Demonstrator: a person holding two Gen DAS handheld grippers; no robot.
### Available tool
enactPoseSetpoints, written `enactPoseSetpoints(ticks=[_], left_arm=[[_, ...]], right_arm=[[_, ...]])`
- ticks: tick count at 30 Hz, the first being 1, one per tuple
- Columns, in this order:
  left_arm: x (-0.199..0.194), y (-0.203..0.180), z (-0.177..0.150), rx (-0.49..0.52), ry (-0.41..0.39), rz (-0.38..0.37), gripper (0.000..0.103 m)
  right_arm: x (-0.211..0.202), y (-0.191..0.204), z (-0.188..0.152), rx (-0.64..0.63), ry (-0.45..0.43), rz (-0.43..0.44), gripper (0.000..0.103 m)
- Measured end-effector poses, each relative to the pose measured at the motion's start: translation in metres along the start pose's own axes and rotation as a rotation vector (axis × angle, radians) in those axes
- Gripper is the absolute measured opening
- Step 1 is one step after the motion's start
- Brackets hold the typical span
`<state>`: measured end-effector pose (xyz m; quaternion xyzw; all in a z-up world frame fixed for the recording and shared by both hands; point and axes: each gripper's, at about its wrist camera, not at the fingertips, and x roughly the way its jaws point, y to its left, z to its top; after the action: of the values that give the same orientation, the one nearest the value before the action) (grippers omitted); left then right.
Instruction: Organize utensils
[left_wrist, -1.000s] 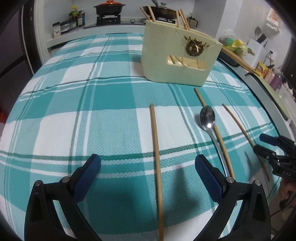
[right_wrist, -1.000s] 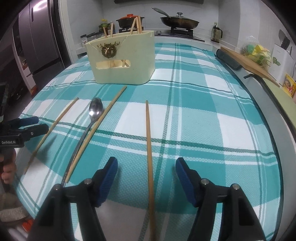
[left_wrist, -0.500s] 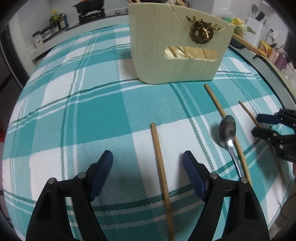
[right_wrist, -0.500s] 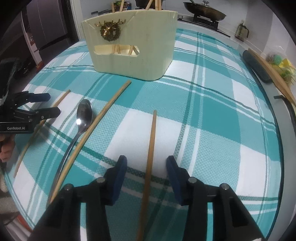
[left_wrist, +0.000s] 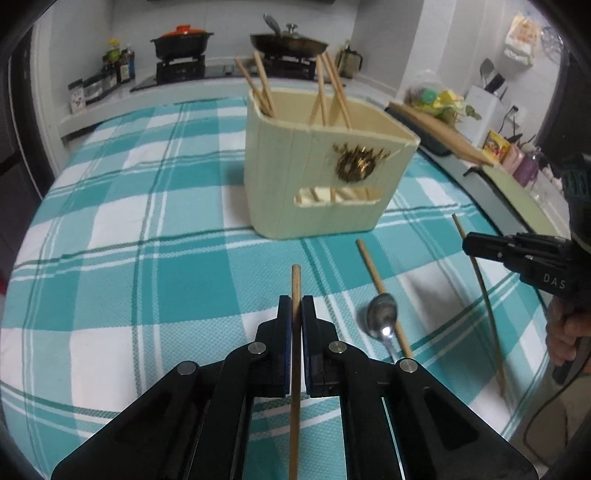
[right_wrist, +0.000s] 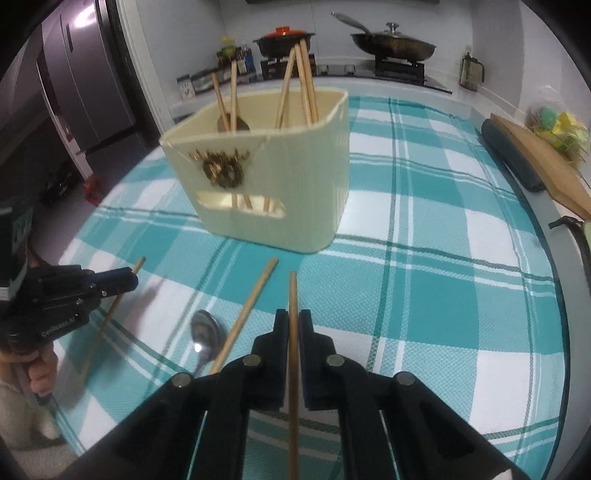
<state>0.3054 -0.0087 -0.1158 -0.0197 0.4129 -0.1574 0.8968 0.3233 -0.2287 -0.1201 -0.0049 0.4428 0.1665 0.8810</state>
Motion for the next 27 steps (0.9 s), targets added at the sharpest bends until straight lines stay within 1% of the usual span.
enactPoseSetpoints(ticks=[3, 7, 11, 14, 17, 20, 23, 27], left_arm=[[-0.04, -0.007, 0.007, 0.008, -0.089, -0.024, 0.003], [-0.083, -0.012, 0.011, 0.009, -0.186, -0.047, 0.003], [-0.116, -0.014, 0.011, -0.013, -0.277, -0.07, 0.003], [-0.135, -0.015, 0.013, -0.023, -0.339, -0.08, 0.003], [-0.145, -0.015, 0.017, -0.028, -0.372, -0.081, 0.003], [-0.15, -0.014, 0.02, -0.036, -0.389, -0.083, 0.003], [-0.149, -0.014, 0.022, -0.033, -0.388, -0.083, 0.003], [-0.141, -0.013, 0.025, -0.03, -0.356, -0.089, 0.003]], right_arm=[[-0.04, 0.005, 0.003, 0.026, -0.084, 0.034, 0.006], [-0.09, 0.02, 0.003, 0.016, -0.18, 0.055, 0.006], [-0.129, 0.032, 0.001, 0.0, -0.269, 0.065, 0.006], [-0.149, 0.043, -0.001, -0.02, -0.337, 0.051, 0.006], [-0.163, 0.054, 0.0, -0.047, -0.393, 0.033, 0.006], [-0.171, 0.058, 0.003, -0.053, -0.424, 0.025, 0.006], [-0.176, 0.06, 0.007, -0.057, -0.435, 0.022, 0.006], [-0.172, 0.057, 0.011, -0.058, -0.423, 0.015, 0.006]])
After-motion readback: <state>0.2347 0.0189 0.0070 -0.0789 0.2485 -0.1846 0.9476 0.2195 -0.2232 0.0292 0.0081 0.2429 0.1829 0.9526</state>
